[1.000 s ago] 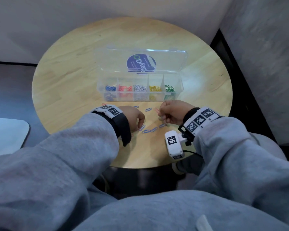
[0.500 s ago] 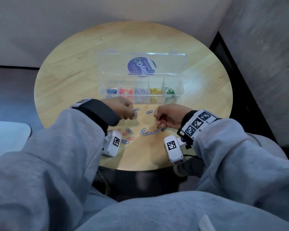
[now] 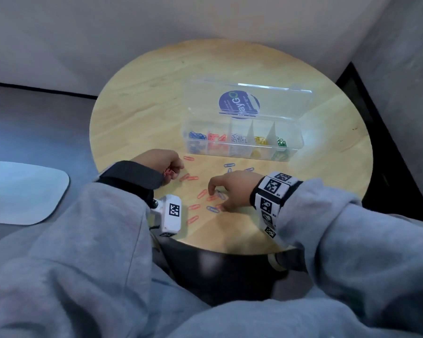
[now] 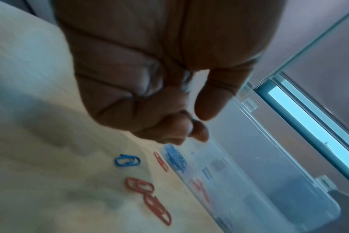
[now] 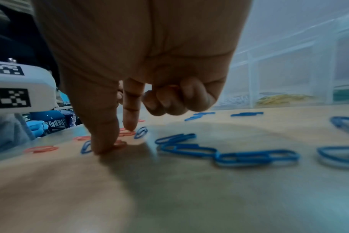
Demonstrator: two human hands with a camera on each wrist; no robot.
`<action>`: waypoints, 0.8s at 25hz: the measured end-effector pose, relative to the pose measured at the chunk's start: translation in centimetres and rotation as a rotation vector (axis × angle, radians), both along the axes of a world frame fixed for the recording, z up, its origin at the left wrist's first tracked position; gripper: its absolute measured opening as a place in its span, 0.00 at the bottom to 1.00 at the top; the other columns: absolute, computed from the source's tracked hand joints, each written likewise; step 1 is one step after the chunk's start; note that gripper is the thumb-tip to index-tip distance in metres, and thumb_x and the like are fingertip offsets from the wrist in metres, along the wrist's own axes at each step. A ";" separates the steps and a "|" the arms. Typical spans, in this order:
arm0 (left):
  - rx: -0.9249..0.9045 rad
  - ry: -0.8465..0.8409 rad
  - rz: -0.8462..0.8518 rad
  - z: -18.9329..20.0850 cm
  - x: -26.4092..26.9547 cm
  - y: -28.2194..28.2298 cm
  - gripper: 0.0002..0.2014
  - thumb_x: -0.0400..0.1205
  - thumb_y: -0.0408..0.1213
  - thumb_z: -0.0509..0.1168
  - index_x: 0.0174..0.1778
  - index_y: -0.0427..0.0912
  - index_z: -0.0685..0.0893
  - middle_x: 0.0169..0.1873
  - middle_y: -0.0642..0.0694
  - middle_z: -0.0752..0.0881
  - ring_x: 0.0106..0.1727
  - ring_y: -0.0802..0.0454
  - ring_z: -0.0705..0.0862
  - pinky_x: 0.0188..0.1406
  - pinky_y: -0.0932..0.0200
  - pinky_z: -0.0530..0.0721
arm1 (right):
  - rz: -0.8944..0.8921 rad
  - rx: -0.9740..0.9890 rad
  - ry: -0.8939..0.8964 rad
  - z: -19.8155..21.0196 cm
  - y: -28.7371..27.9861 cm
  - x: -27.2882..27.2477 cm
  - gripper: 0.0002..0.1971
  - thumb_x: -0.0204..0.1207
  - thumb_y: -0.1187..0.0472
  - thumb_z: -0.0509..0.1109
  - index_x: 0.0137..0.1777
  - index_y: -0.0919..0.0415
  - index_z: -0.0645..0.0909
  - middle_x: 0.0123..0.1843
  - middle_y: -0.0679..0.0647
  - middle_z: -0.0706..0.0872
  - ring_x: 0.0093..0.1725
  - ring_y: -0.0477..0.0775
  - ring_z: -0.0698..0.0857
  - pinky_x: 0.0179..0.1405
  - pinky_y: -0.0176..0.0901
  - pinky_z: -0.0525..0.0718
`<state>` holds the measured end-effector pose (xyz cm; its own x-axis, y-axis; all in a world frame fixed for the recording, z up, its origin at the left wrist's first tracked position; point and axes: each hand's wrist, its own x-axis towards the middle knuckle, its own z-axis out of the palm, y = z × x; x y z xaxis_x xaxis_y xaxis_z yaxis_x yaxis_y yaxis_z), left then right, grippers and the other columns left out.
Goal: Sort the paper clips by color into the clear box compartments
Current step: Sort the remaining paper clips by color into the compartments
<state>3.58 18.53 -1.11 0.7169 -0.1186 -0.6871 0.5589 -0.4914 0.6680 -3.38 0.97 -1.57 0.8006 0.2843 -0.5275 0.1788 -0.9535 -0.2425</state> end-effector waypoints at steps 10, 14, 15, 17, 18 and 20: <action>0.518 -0.294 -0.640 -2.5 -1.9 -3.2 0.05 0.72 0.38 0.73 0.38 0.44 0.84 0.38 0.47 0.85 0.43 0.46 0.82 0.39 0.60 0.74 | -0.120 0.041 0.002 -1.1 0.3 0.4 0.07 0.72 0.53 0.72 0.49 0.53 0.83 0.32 0.41 0.72 0.43 0.51 0.76 0.40 0.40 0.72; 0.589 -0.300 -0.694 -3.1 -2.0 -4.1 0.08 0.69 0.39 0.74 0.41 0.41 0.88 0.41 0.44 0.90 0.43 0.44 0.87 0.38 0.58 0.78 | -0.142 0.038 -0.002 -1.3 0.1 0.1 0.05 0.73 0.53 0.72 0.42 0.53 0.81 0.35 0.46 0.79 0.40 0.52 0.78 0.32 0.39 0.73; 0.602 -0.301 -0.707 -3.1 -2.1 -4.3 0.07 0.69 0.39 0.73 0.40 0.41 0.88 0.41 0.43 0.90 0.41 0.44 0.86 0.37 0.57 0.77 | -0.144 0.036 -0.010 -1.3 0.2 0.0 0.05 0.73 0.53 0.71 0.40 0.53 0.81 0.38 0.47 0.81 0.40 0.53 0.79 0.34 0.39 0.74; 0.622 -0.299 -0.726 -3.2 -2.2 -4.4 0.05 0.71 0.39 0.72 0.38 0.42 0.86 0.37 0.43 0.88 0.37 0.44 0.82 0.36 0.58 0.75 | -0.161 0.044 -0.017 -1.4 0.1 -0.2 0.07 0.73 0.54 0.71 0.35 0.52 0.78 0.41 0.49 0.83 0.41 0.53 0.80 0.39 0.39 0.76; 0.626 -0.297 -0.737 -3.2 -2.3 -4.4 0.05 0.71 0.40 0.72 0.37 0.42 0.85 0.35 0.44 0.86 0.36 0.45 0.81 0.35 0.58 0.75 | -0.174 0.048 -0.012 -1.4 0.0 -0.2 0.09 0.73 0.55 0.71 0.33 0.52 0.77 0.41 0.50 0.84 0.41 0.54 0.80 0.40 0.39 0.76; 0.607 -0.284 -0.730 -3.1 -2.2 -4.0 0.07 0.68 0.41 0.71 0.35 0.41 0.86 0.34 0.45 0.86 0.34 0.46 0.81 0.35 0.58 0.77 | -0.210 0.071 0.017 -1.2 -0.1 -0.4 0.08 0.72 0.57 0.71 0.33 0.54 0.78 0.39 0.51 0.84 0.40 0.53 0.80 0.41 0.41 0.79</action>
<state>1.37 14.54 -4.17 0.7556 -0.2820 -0.5913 -0.1593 -0.9546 0.2516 -3.82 0.85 -2.82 0.8373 0.1489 -0.5260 -0.0268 -0.9498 -0.3116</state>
